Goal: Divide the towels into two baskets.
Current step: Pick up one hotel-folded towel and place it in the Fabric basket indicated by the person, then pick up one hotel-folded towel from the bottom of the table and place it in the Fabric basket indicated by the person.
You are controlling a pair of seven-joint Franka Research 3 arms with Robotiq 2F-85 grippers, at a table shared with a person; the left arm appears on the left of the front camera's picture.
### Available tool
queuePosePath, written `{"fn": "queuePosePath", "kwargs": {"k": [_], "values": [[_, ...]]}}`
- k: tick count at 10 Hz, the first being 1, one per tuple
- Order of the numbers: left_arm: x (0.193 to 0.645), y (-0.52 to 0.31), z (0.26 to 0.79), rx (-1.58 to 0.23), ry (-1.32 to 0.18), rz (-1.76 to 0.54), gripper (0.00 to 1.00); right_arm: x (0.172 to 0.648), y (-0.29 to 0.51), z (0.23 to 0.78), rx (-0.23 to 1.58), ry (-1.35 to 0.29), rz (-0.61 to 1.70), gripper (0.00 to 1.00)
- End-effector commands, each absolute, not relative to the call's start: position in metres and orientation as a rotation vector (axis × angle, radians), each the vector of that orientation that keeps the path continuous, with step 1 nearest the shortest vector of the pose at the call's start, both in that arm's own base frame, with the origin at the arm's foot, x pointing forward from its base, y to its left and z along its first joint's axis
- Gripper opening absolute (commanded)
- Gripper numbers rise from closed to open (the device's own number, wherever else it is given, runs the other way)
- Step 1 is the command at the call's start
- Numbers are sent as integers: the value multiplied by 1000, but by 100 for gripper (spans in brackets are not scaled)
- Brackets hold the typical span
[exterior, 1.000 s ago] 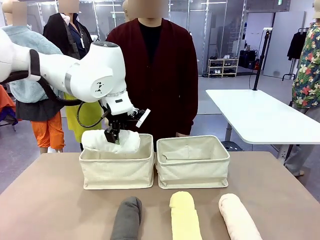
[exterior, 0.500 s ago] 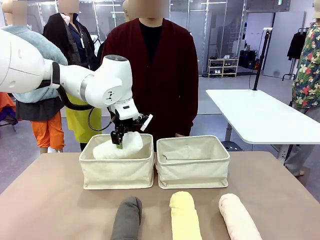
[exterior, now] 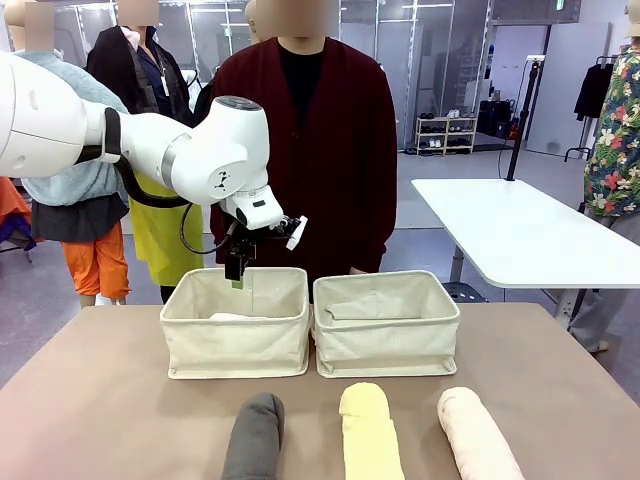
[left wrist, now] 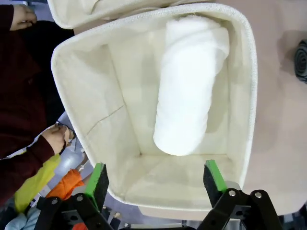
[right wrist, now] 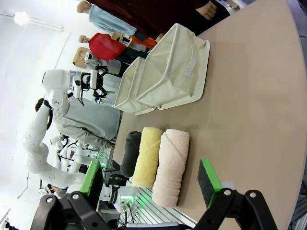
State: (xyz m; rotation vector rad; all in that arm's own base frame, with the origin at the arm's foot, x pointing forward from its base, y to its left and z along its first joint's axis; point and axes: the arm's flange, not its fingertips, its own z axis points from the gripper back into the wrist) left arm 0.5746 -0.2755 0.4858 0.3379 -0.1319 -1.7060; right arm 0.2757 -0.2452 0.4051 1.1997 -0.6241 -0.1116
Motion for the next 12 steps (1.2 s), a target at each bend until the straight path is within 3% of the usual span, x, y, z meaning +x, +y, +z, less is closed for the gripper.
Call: {"fn": "queuePosePath", "kwargs": {"k": [1, 9, 10, 12], "values": [[577, -275, 481, 340, -124, -1749, 100, 274, -245, 408, 1204, -642, -103, 100], [575, -279, 479, 329, -124, -1725, 100, 274, -245, 408, 1204, -642, -103, 100], [563, -270, 497, 271, -171, -1674, 100, 274, -245, 408, 1204, -642, -103, 100], [525, -218, 524, -13, -217, -1430, 100, 274, -245, 408, 1204, -642, -103, 100]]}}
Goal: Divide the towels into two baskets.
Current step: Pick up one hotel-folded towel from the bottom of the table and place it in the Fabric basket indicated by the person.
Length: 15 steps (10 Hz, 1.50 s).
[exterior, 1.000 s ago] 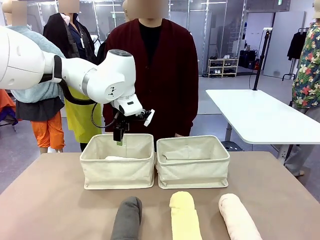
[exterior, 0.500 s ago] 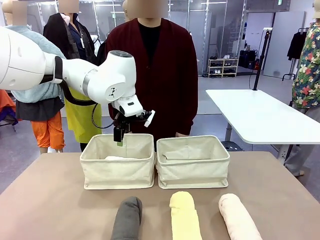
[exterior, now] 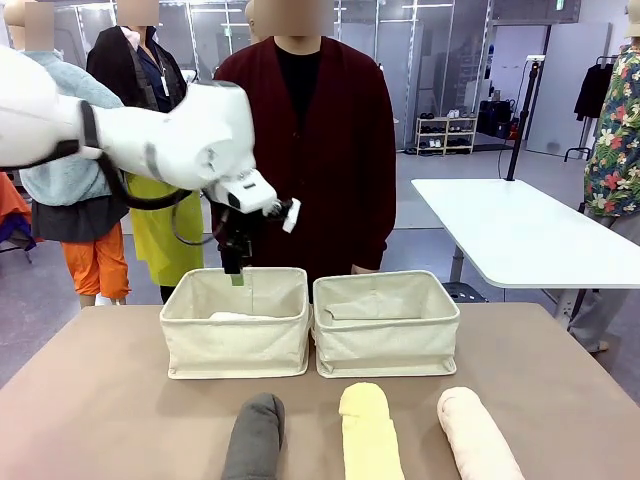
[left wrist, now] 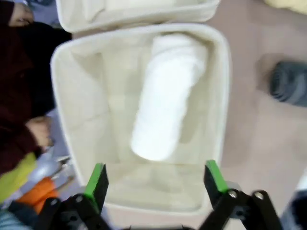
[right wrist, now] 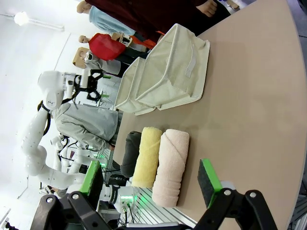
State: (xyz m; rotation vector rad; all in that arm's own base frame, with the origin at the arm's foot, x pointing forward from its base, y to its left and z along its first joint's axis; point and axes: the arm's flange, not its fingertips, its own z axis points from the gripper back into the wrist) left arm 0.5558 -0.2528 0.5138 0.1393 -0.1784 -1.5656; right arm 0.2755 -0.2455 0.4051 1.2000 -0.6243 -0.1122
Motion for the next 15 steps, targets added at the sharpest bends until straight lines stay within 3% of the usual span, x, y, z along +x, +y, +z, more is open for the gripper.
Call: {"fn": "queuePosePath", "kwargs": {"k": [1, 5, 6, 8, 11, 15], "values": [[503, -193, 530, -103, -229, -1358, 100, 274, -245, 408, 1204, -642, -103, 100], [425, -82, 528, -723, -485, -1114, 100, 274, -245, 408, 1204, -642, -103, 100], [411, -40, 522, -796, -500, -1026, 100, 274, -245, 408, 1204, -642, -103, 100], [387, 23, 514, -824, -458, -853, 100, 274, -245, 408, 1204, -642, -103, 100], [355, 114, 510, -695, -337, -561, 100, 274, -245, 408, 1204, -642, -103, 100], [351, 157, 523, -701, -326, -532, 100, 274, -245, 408, 1204, -642, -103, 100]]}}
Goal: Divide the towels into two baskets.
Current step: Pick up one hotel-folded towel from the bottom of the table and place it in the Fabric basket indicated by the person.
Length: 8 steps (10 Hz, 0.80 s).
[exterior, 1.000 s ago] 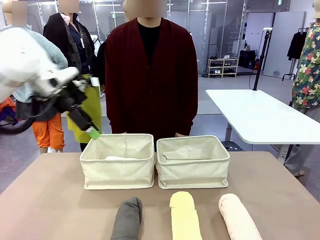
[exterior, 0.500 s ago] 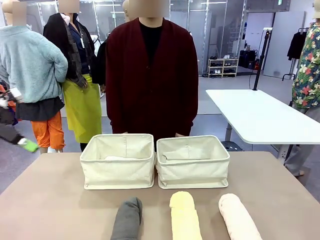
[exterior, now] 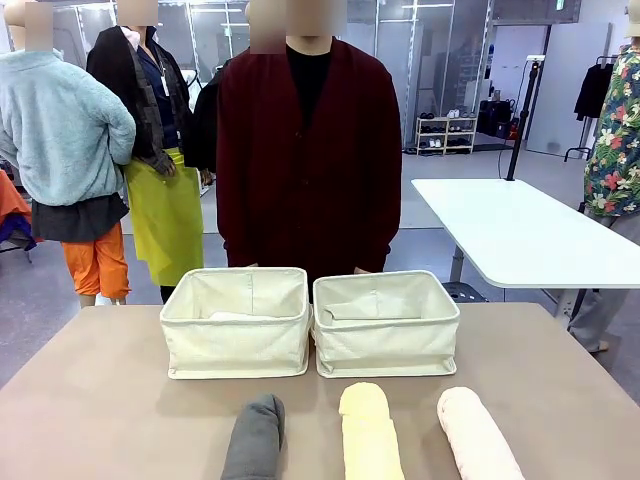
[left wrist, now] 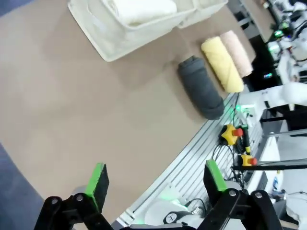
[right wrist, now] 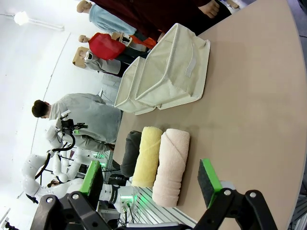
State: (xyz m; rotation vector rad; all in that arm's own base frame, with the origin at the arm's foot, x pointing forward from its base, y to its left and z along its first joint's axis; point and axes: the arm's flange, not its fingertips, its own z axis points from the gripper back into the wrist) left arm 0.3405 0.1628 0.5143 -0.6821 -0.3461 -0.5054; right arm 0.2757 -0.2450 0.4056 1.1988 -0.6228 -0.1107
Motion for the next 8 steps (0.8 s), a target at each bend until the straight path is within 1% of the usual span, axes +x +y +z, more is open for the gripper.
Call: {"fn": "queuePosePath", "kwargs": {"k": [1, 2, 8], "values": [[361, 157, 522, -706, -320, -547, 100, 274, -245, 408, 1204, -642, -103, 100], [340, 163, 514, -682, -346, -505, 100, 274, -245, 408, 1204, -642, -103, 100], [340, 163, 514, -682, -346, -505, 100, 274, -245, 408, 1204, -642, -103, 100]]}}
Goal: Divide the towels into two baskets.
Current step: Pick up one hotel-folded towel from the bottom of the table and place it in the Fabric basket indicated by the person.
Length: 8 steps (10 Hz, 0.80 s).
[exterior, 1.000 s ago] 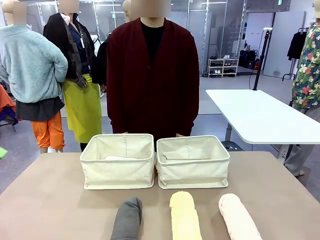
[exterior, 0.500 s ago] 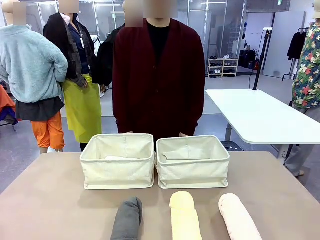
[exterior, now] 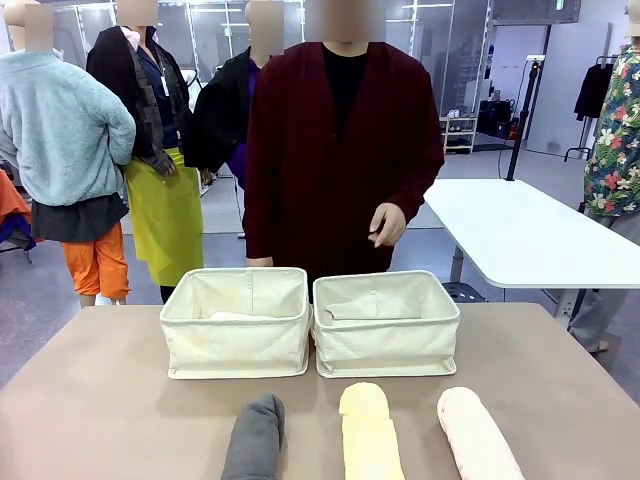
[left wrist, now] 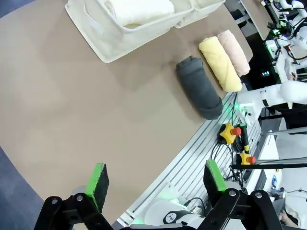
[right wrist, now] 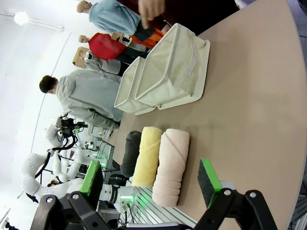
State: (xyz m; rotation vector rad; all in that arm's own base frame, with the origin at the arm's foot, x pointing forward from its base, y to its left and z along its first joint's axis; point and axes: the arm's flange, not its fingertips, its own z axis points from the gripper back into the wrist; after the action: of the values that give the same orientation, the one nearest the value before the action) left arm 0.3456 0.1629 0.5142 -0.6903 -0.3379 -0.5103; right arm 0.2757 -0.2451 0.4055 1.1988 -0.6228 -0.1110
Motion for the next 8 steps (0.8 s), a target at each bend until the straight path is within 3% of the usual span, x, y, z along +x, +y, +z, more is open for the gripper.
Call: {"fn": "queuePosePath", "kwargs": {"k": [1, 6, 8], "values": [[340, 163, 514, -682, -346, -505, 100, 274, -245, 408, 1204, -642, -103, 100], [340, 163, 514, -682, -346, -505, 100, 276, -245, 406, 1199, -623, -111, 100], [340, 163, 514, -682, -346, -505, 100, 290, -195, 443, 1032, -509, 44, 100]]}}
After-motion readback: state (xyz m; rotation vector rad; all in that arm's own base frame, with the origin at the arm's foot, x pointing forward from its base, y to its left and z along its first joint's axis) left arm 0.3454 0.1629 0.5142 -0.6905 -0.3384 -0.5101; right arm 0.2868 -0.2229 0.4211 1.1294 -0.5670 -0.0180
